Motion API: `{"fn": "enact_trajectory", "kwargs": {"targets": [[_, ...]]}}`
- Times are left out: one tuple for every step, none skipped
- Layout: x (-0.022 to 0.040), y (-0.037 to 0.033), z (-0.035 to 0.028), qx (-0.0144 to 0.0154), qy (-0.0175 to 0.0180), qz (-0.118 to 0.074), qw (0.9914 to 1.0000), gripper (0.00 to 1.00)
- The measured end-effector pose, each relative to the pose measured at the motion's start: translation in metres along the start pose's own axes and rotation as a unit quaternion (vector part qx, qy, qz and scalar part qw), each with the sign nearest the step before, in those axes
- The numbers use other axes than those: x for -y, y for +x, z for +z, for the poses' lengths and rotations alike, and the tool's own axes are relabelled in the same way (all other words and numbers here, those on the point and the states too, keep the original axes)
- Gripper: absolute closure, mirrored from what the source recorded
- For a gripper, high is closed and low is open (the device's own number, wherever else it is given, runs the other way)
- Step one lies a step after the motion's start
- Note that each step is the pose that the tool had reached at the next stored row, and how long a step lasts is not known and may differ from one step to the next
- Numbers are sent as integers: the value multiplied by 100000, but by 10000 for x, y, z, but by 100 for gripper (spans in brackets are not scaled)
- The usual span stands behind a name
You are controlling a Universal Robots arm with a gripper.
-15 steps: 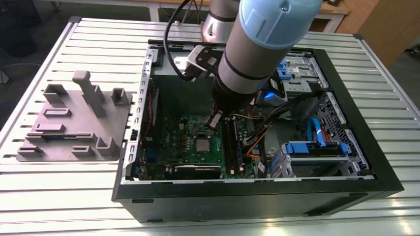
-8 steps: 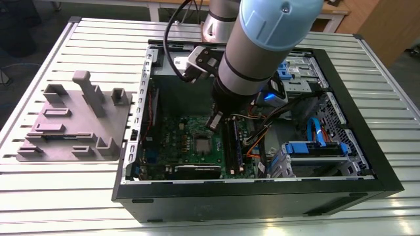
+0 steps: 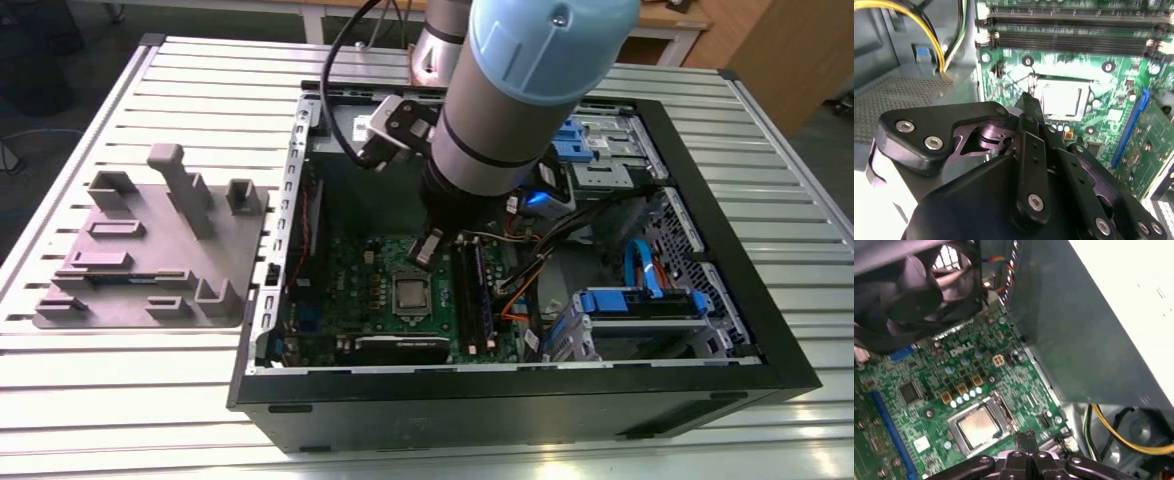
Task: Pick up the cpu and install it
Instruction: 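Close the cpu cover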
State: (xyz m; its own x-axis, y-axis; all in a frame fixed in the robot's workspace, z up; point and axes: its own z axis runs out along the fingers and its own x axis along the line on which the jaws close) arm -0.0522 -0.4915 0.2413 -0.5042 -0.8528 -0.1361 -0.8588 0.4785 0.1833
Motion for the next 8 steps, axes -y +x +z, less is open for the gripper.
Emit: {"fn": "enact_trajectory", "kwargs": {"targets": [[-22, 16, 2, -13, -9, -66, 100000, 90], [-41, 33, 3, -30, -21, -136, 100000, 90], [-49, 51, 2, -39, -27, -206, 100000, 90], [-48, 65, 0, -62, -30, -276, 100000, 90], [-46, 79, -2, -76, -36, -335, 99999, 90], [-43, 95, -5, -87, -41, -375, 99999, 90], [-41, 111, -7, -102, -46, -419, 99999, 90], [-42, 123, -9, -115, -49, -464, 99999, 90]]}}
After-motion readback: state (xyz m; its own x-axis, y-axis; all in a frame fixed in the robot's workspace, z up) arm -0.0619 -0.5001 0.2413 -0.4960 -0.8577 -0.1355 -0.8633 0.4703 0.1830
